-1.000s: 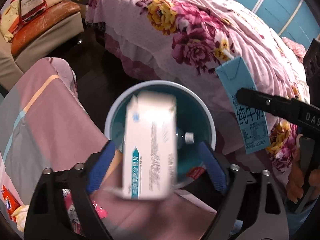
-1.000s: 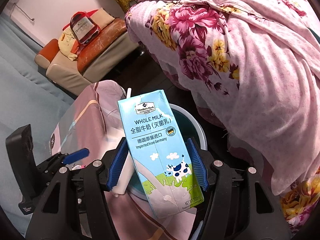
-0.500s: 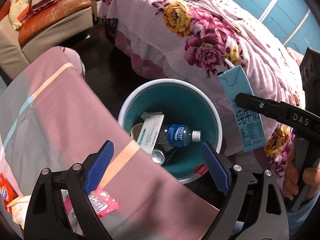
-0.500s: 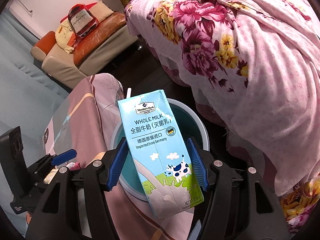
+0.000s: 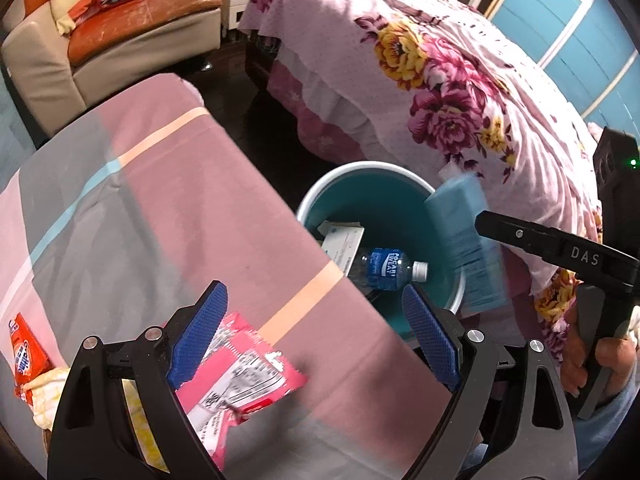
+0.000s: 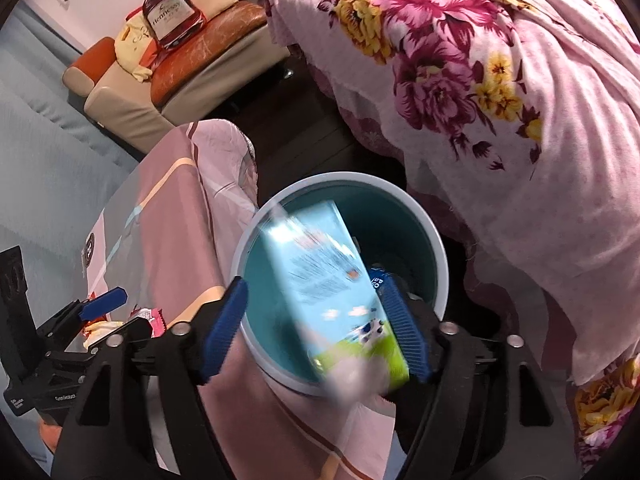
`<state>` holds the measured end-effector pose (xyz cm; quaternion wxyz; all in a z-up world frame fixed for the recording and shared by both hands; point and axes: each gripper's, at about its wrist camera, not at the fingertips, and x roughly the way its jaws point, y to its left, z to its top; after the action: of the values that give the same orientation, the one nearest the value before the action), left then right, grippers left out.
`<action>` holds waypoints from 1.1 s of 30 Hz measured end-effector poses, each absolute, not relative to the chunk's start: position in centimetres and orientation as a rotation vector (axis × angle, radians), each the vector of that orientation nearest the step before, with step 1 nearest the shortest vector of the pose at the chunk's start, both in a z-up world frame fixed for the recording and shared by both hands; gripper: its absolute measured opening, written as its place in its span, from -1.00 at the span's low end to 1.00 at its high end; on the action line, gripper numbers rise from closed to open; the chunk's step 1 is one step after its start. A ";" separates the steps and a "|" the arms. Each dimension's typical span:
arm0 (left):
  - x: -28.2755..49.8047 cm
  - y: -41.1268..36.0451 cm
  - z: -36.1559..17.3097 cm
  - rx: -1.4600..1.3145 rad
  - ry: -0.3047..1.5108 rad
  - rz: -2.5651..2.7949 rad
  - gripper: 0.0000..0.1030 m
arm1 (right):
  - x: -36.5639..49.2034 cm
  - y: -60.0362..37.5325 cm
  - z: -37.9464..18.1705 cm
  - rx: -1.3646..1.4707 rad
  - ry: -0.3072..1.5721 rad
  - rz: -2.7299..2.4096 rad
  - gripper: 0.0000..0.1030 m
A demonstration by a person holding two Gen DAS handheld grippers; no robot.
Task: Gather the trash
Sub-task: 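Open the right tool to drop the milk carton into the bin, then grasp the orange Ovaltine wrapper with left tool while right tool grasps pink snack wrapper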
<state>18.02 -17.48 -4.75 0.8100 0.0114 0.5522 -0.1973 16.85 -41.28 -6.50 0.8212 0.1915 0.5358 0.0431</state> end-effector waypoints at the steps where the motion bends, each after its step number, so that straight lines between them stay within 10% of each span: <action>1: 17.9 -17.3 -4.7 0.024 1.180 -0.420 0.74 | 16.8 -41.1 -6.4 0.405 1.139 0.092 0.35; 33: 11.3 -0.2 -3.2 -0.093 1.128 -0.219 0.78 | 13.0 -25.3 -5.2 0.217 1.251 0.271 0.41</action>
<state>11.27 -0.17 -3.18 0.8384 -0.0438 0.5334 -0.1036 12.98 -25.34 -5.19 0.7967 0.1010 0.5823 0.1262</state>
